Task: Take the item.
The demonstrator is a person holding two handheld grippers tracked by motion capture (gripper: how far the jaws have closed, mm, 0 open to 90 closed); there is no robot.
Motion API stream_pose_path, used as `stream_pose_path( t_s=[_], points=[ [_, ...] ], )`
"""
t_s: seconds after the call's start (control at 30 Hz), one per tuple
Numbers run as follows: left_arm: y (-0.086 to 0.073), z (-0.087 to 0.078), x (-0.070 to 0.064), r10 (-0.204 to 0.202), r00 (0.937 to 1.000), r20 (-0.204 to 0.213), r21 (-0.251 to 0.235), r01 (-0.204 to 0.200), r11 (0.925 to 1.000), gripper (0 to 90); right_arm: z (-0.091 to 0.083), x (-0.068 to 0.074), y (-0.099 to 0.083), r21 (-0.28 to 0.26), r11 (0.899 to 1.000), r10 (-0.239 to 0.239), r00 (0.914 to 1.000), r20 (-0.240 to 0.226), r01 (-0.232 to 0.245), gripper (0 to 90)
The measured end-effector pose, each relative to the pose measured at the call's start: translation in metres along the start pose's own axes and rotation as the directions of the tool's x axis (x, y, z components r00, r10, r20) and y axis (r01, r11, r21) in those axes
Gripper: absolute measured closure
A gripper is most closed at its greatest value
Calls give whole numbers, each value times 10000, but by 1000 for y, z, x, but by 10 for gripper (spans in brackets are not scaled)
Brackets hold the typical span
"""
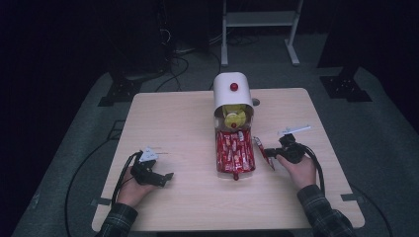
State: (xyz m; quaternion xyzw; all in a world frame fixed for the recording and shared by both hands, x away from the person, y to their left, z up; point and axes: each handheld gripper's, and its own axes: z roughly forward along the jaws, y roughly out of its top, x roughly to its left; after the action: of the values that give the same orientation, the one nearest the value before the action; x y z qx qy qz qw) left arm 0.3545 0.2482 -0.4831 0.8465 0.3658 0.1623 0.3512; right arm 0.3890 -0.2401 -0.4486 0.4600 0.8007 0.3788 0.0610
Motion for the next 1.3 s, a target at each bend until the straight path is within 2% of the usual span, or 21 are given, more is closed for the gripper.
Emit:
stream_pose_path(
  t_s=[0.9, 1.07, 1.3],
  points=[
    [0, 0, 0, 31, 10000, 0, -2, -31, 10000, 0, 13, -1, -4, 472, 9989, 36, 9999, 100, -41, 863],
    [0, 0, 0, 34, 10000, 1, -5, -34, 10000, 0, 14, -2, -5, 447, 9990, 65, 10000, 54, -68, 811],
    [0, 0, 0, 31, 10000, 0, -3, -31, 10000, 0, 12, -1, -5, 250, 9997, 58, 9999, 91, -60, 671]
  ],
)
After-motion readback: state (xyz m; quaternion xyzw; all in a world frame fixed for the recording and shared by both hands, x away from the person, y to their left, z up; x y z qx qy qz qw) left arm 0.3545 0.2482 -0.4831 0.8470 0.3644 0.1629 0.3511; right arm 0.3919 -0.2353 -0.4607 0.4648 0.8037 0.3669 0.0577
